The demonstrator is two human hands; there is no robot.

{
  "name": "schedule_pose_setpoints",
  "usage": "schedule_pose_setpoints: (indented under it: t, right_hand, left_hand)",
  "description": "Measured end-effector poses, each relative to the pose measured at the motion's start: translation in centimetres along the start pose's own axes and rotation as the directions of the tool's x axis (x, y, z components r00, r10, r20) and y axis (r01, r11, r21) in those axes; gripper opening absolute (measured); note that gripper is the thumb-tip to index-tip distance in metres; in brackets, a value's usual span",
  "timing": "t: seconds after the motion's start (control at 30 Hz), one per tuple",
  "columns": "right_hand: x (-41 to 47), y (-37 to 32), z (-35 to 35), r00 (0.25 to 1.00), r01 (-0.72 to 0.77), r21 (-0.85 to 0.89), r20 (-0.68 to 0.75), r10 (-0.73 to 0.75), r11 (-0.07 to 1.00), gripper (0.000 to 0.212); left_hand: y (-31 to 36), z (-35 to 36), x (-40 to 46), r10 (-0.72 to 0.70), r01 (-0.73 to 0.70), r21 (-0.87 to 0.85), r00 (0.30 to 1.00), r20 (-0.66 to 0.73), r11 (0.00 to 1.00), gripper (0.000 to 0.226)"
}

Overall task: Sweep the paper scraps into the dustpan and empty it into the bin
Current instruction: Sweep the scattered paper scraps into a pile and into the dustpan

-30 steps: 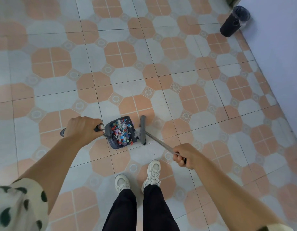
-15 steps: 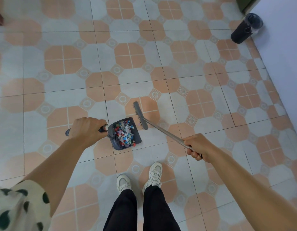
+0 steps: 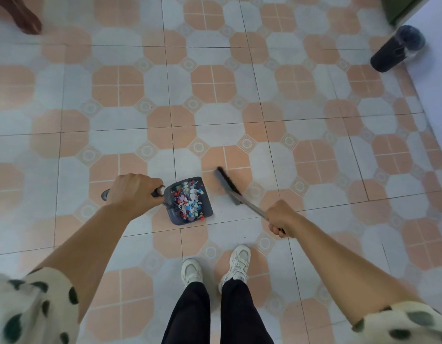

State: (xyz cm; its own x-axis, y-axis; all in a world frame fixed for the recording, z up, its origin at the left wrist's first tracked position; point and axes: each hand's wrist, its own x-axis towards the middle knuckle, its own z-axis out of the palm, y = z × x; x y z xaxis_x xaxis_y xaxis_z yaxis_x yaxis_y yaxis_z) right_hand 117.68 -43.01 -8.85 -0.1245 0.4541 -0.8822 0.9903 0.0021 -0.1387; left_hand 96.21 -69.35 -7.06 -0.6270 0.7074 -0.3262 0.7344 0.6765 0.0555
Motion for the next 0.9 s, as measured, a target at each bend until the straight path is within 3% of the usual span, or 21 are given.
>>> schedule_pose_setpoints:
  t: [0.2,0.4,0.57,0.77,0.9]
  right_hand:
    - [-2.7,-0.1,-1.7,0.991,0.002,0.112,0.135,-0.017,0.994,0.038]
    - [-4.4,0.1,-4.6,0.997,0.056,0.120,0.046,-0.062,0.991,0.039]
    - [-4.7,1.2,-5.6,1.000,0.009,0.153,-0.020,-0.006,0.988,0.035]
    - [-3.7,3.6,-2.6,0.993,-0.104,0.190,-0.043,0.114,0.976,0.031]
    - [-3.5,3.8,1.8,0.988,-0.157,0.280,0.039,0.152,0.947,0.027]
  left_hand:
    - [-0.3,0.1,-0.4,-0.007,0.007,-0.021,1.000,-0.015,1.000,0.020]
    - [-0.7,0.2,-1.2,0.006,-0.007,-0.030,1.000,-0.027,1.000,0.020]
    - [-1.5,0.4,-2.0,0.044,-0.044,-0.010,0.998,-0.042,0.999,0.025]
    - [-3.2,0.4,-3.3,0.103,-0.102,0.033,0.995,-0.005,0.994,0.020]
    - [-3.5,0.5,-3.8,0.108,-0.108,0.024,0.994,0.028,0.994,0.020]
